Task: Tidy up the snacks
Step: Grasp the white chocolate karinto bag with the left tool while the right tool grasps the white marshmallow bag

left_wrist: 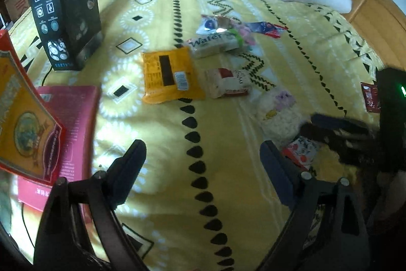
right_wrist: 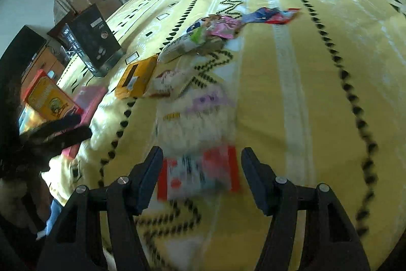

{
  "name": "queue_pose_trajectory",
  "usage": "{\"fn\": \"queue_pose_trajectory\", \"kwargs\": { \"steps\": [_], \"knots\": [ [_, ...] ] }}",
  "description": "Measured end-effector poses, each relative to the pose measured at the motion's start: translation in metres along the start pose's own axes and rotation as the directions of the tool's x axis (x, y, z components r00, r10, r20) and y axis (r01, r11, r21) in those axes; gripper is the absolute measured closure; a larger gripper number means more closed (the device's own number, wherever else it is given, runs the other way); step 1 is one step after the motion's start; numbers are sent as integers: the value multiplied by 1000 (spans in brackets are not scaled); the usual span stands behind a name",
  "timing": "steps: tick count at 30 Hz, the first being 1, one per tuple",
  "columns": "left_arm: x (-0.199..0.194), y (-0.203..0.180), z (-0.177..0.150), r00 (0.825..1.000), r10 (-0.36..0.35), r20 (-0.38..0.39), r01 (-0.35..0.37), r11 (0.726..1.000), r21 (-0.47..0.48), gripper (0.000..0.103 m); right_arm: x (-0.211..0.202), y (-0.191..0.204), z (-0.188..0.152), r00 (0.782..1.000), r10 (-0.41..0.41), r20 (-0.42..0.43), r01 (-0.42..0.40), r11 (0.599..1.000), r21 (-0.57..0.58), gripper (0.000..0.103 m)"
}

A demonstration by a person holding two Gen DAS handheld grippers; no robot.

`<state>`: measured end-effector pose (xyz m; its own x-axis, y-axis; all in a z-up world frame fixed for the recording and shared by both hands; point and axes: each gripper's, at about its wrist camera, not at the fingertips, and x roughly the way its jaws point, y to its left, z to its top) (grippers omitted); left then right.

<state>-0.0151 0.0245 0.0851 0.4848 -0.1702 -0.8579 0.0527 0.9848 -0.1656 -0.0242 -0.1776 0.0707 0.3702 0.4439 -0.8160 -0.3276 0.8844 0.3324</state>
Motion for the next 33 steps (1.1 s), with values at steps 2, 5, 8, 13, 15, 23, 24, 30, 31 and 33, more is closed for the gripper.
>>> {"fn": "queue_pose_trajectory", "kwargs": {
  "steps": [2, 5, 8, 13, 15, 23, 24, 30, 31, 33],
  "knots": [
    [2, 4, -1, 1000, -12, -2, 12, 1000, -20, 11, 15, 5, 14, 999, -27, -29, 27, 1000, -12, 23],
    [3, 4, -1, 1000, -16, 4, 16, 1000, -25, 11, 32, 18, 26, 994, -75, -74, 74, 997, -19, 13],
    [4, 5, -1, 1000, -26, 16, 26, 999, -19, 11, 45, 36, 24, 986, -142, -93, 132, 986, -103, 6],
    [5, 8, 5, 999, -43, 23, 44, 999, -23, 11, 68, 38, 21, 972, -218, -87, 201, 966, -165, 5],
    [7, 11, 9, 999, -48, 24, 48, 999, -26, 11, 70, 31, 23, 982, -172, -80, 159, 977, -144, 5],
    [22, -4, 46, 991, -123, 43, 122, 992, 36, 11, 34, 9, 25, 999, -34, -15, 32, 993, -111, 38],
    [29, -10, 51, 989, -148, 28, 146, 988, 55, 11, 27, 5, 24, 1000, -30, -3, 29, 995, -96, 41],
    [78, -29, 72, 988, -136, -70, 141, 987, 71, 11, 4, -25, 17, 999, -34, 8, 34, 999, 11, 43],
    [85, -30, 73, 989, -122, -83, 127, 990, 64, 11, 3, -30, 16, 999, -31, 6, 31, 999, 33, 40],
    [94, -32, 73, 990, -108, -93, 113, 992, 55, 11, -1, -43, 14, 1000, -5, 5, 5, 997, 78, 37]
  ]
}}
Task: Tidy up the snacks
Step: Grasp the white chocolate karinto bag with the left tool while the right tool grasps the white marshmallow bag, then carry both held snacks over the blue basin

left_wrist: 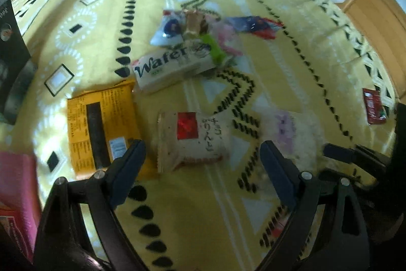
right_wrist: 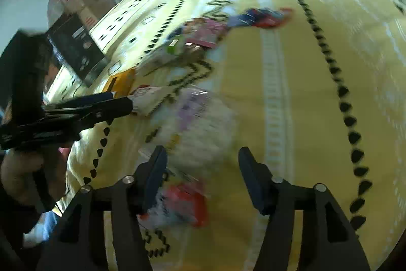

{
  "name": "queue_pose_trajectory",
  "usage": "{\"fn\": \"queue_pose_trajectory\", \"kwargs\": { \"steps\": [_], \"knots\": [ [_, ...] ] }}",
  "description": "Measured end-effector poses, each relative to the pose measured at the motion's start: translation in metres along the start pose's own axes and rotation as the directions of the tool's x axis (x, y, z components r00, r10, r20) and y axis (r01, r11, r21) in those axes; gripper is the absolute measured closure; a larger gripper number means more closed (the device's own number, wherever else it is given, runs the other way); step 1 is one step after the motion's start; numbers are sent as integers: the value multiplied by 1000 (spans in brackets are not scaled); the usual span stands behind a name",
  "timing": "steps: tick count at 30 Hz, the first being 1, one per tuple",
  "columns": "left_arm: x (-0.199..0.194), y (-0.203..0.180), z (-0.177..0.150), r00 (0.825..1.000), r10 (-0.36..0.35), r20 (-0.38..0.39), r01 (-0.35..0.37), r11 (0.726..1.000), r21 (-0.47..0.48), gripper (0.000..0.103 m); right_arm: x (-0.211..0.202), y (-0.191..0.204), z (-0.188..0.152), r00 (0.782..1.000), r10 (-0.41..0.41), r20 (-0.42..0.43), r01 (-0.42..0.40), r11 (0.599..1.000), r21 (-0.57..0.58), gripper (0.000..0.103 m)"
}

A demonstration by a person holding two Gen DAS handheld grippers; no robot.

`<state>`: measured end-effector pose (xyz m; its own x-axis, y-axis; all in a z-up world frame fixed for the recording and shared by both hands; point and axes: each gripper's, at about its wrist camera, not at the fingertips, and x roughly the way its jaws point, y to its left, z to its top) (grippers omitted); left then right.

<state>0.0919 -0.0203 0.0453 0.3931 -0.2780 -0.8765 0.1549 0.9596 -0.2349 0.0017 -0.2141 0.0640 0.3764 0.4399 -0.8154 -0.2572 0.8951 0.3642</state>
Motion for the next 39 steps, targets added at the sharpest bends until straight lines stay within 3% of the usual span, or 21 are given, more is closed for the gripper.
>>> {"fn": "queue_pose_trajectory", "kwargs": {
  "steps": [2, 6, 7, 8, 11, 14, 20, 28, 32, 34, 36, 37, 39],
  "knots": [
    [5, -5, 1, 1000, 10, 4, -10, 1000, 15, 11, -4, -5, -2, 1000, 17, 6, -17, 1000, 20, 22],
    [16, -12, 0, 999, 33, -13, -33, 999, 28, 14, -7, -9, -1, 999, 47, 17, -48, 998, 47, 22],
    [16, -13, -2, 999, 51, -12, -51, 998, 45, 35, -5, -10, 0, 998, 58, 13, -58, 997, 54, 22],
    [14, -14, -4, 998, 56, -8, -56, 996, 70, 46, -5, -10, 0, 998, 61, 8, -62, 997, 55, 22],
    [-5, -20, -11, 998, 43, 44, -49, 991, 128, 47, -12, -7, -1, 997, 73, -2, -73, 997, 26, 22],
    [-11, -16, -11, 998, 25, 54, -31, 993, 117, 47, -16, -14, -7, 995, 99, -21, -97, 994, 52, 22],
    [-43, -12, -28, 992, 2, 130, -15, 995, 95, 46, -11, -15, 1, 997, 77, 10, -77, 989, 122, 22],
    [-77, -1, -35, 976, 29, 214, -36, 999, 29, 46, 35, 20, 19, 997, -73, -22, 75, 987, 140, 21],
    [-82, 2, -37, 975, 29, 219, -34, 999, 18, 45, 53, 34, 23, 978, -202, -42, 206, 967, 151, 12],
    [-83, 4, -39, 974, 26, 223, -30, 999, 15, 45, 64, 46, 23, 959, -280, -42, 283, 952, 113, 7],
    [-87, 5, -42, 973, 25, 228, -30, 999, 15, 45, 72, 55, 20, 938, -347, -27, 347, 937, 32, 8],
    [-89, 5, -44, 972, 26, 233, -32, 999, 20, 45, 72, 54, 17, 934, -356, -11, 357, 934, 25, 15],
    [-94, 5, -47, 969, 27, 247, -34, 999, 27, 45, 63, 47, 14, 947, -322, 10, 321, 946, 46, 21]
  ]
}}
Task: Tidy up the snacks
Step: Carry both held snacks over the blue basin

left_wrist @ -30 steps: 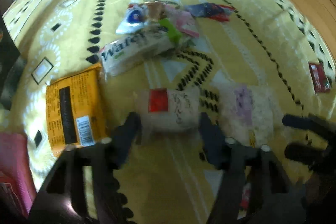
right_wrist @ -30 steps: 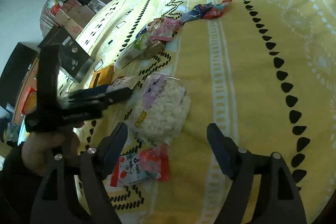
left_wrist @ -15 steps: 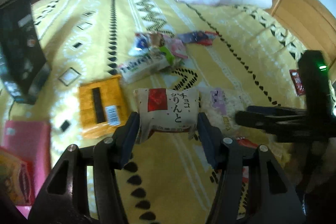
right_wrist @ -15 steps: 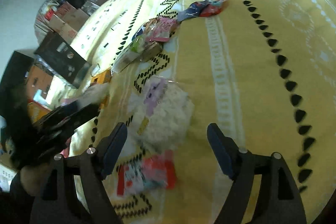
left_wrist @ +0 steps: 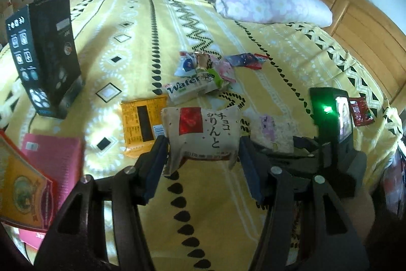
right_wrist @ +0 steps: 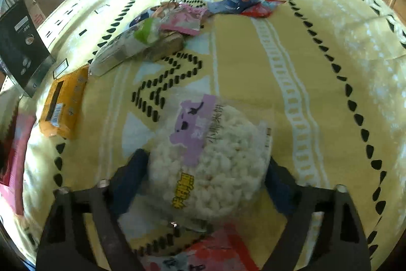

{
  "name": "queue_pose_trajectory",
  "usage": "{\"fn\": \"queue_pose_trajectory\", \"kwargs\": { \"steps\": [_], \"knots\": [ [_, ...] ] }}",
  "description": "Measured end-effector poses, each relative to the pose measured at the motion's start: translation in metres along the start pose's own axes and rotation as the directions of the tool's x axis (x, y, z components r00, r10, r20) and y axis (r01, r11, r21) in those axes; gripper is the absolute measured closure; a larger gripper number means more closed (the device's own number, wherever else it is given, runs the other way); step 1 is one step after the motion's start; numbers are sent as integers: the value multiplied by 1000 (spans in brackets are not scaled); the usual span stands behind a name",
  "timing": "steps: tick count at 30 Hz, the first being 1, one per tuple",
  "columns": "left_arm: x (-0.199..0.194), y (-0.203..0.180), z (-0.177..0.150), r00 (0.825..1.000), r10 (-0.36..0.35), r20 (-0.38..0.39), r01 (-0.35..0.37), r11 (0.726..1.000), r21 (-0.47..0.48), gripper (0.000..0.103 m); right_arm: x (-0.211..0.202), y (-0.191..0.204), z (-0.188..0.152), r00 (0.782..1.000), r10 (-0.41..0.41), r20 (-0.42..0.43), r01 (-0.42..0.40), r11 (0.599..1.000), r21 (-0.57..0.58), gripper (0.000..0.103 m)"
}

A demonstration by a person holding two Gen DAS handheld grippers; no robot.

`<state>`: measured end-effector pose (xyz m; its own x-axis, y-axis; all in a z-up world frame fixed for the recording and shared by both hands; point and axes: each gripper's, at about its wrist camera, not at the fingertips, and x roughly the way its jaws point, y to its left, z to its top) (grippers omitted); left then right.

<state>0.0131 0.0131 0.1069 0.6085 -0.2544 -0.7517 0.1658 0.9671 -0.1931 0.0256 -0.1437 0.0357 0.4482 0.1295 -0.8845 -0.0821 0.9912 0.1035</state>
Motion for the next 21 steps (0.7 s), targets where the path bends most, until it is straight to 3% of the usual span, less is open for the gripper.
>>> {"fn": "queue_pose_trajectory", "kwargs": {
  "steps": [3, 7, 12, 17, 21],
  "knots": [
    [-9, 3, 0, 1000, -2, 19, 2, 1000, -3, 45, -19, -13, 1, 996, 66, 56, -67, 997, 27, 22],
    [-34, 7, 9, 997, 9, 83, -9, 1000, -5, 45, -56, -16, 8, 987, 80, 140, -82, 997, 5, 22],
    [-86, 19, 29, 977, 65, 202, -63, 998, -13, 45, -110, 10, 29, 965, 114, 234, -102, 993, -63, 22],
    [-154, 60, 44, 936, 172, 308, -156, 985, -76, 45, -175, 71, 57, 913, 227, 338, -168, 966, -195, 22],
    [-209, 109, 48, 878, 299, 375, -255, 953, -164, 45, -213, 131, 75, 867, 323, 378, -214, 929, -302, 22]
  ]
}}
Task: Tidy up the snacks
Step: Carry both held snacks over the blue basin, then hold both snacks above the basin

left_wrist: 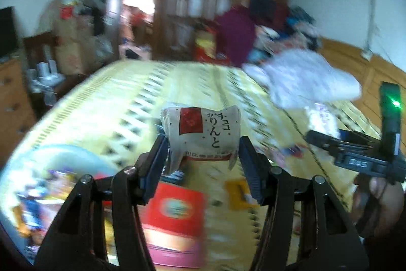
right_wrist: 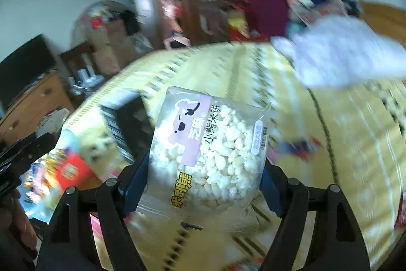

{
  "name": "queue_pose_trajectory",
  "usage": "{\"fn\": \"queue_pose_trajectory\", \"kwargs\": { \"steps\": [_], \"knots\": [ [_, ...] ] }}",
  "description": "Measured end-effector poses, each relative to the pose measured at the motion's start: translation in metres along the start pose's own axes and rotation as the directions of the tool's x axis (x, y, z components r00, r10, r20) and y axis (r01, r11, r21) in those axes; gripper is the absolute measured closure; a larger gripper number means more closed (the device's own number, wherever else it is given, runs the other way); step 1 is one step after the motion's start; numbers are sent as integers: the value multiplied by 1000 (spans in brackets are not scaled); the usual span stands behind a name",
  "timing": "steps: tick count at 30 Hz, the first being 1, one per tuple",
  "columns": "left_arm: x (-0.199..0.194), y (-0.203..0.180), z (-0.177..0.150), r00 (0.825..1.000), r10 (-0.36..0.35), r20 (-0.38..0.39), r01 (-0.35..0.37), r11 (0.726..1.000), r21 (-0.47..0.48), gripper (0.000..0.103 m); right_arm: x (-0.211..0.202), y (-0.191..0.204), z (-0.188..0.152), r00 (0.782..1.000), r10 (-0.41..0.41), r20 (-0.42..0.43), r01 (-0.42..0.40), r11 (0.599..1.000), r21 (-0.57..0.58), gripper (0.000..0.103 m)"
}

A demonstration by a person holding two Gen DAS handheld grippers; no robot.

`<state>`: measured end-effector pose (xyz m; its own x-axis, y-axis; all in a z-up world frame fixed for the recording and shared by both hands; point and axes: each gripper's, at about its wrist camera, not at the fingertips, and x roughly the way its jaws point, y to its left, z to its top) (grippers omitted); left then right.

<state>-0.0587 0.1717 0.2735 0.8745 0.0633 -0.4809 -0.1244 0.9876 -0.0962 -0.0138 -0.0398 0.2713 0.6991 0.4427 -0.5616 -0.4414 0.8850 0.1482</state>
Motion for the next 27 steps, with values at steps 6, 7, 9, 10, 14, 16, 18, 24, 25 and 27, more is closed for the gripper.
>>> {"fn": "queue_pose_trajectory", "kwargs": {
  "steps": [6, 7, 9, 10, 14, 16, 18, 24, 25, 27],
  "knots": [
    [-39, 97, 24, 978, 195, 67, -187, 977, -105, 45, 6, 118, 56, 983, 176, 54, -167, 976, -140, 22],
    [-46, 115, 26, 970, 232, 74, -222, 967, -123, 45, 8, 138, 62, 977, 206, 54, -195, 967, -164, 22],
    [-53, 141, 28, 958, 279, 70, -266, 951, -157, 45, 11, 178, 74, 964, 261, 47, -246, 946, -213, 22],
    [-57, 156, 27, 950, 306, 67, -290, 941, -177, 45, 14, 196, 77, 957, 288, 39, -272, 934, -231, 22],
    [-65, 198, 21, 924, 379, 44, -359, 903, -239, 45, 30, 264, 86, 922, 387, -20, -377, 884, -275, 22],
    [-66, 209, 14, 920, 391, 27, -372, 891, -260, 45, 42, 299, 90, 901, 429, -68, -429, 855, -292, 22],
    [-68, 218, 6, 917, 399, 8, -382, 882, -276, 45, 54, 320, 90, 885, 452, -112, -464, 835, -296, 22],
    [-67, 232, -16, 919, 392, -42, -386, 875, -292, 45, 81, 388, 92, 844, 492, -216, -537, 785, -311, 22],
    [-67, 233, -19, 920, 389, -51, -386, 874, -294, 45, 84, 393, 90, 839, 494, -228, -544, 782, -305, 22],
    [-69, 231, -25, 920, 386, -66, -387, 875, -290, 45, 96, 402, 88, 830, 495, -255, -554, 780, -290, 22]
  ]
}}
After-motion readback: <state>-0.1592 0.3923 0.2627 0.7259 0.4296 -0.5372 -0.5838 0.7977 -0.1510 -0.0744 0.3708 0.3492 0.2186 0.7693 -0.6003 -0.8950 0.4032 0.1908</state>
